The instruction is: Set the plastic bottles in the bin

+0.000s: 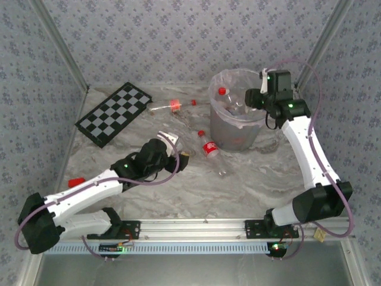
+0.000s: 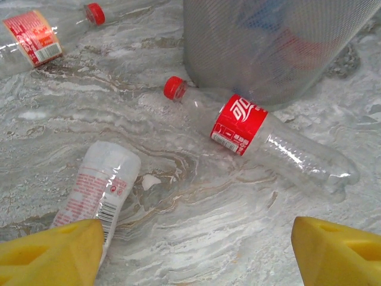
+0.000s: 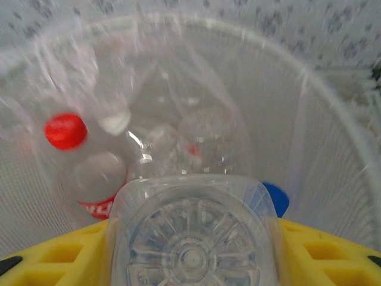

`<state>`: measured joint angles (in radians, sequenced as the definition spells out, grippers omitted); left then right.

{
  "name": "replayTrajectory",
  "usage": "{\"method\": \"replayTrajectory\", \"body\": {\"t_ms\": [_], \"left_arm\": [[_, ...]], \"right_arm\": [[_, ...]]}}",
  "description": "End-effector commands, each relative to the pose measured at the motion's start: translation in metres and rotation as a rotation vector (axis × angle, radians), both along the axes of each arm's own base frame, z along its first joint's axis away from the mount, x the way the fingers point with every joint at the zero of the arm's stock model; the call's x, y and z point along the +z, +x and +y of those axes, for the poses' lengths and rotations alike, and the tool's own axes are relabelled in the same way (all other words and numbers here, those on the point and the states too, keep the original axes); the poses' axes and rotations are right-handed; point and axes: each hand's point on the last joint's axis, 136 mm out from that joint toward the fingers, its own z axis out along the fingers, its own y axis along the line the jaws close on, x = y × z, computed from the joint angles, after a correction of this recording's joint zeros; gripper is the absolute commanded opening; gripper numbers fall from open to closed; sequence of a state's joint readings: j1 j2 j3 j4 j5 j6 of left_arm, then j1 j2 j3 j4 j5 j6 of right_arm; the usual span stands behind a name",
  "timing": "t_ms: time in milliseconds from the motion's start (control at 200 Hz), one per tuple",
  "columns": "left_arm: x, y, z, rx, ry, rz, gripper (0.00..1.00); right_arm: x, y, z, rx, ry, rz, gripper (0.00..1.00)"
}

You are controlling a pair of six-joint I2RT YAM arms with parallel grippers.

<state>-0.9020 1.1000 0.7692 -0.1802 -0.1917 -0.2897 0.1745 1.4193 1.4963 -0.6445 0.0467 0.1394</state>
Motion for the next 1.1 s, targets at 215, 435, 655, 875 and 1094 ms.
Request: {"method": "replayTrajectory", "body": {"t_ms": [215, 435, 655, 875, 1094], "left_arm": [[-0.015, 0.01, -0.009, -0.015, 0.024, 0.045, 0.82], [-0.027, 0.012, -0.012, -0.019, 0.019, 0.068, 0.82], [-0.032, 0.012, -0.013, -0.024, 0.025, 0.079, 0.82], [-0.039, 0.006, 0.007, 0.007, 0.085, 0.086, 0.82], [-0.045, -0.002, 0.038, 0.053, 0.154, 0.115, 0.82]], "right_arm": [[-0.04, -0.007, 0.003, -0.033, 0.083, 0.061, 0.47], [0.014, -0.023, -0.002, -0.021, 0.06, 0.01, 0.87], [0.058, -0.022, -0.01, -0.002, 0.017, -0.039, 0.86], [0.043, -0.012, -0.002, 0.033, 0.035, 0.011, 0.6], [0.003, -0.004, 0.002, 0.036, 0.046, 0.107, 0.36]]}}
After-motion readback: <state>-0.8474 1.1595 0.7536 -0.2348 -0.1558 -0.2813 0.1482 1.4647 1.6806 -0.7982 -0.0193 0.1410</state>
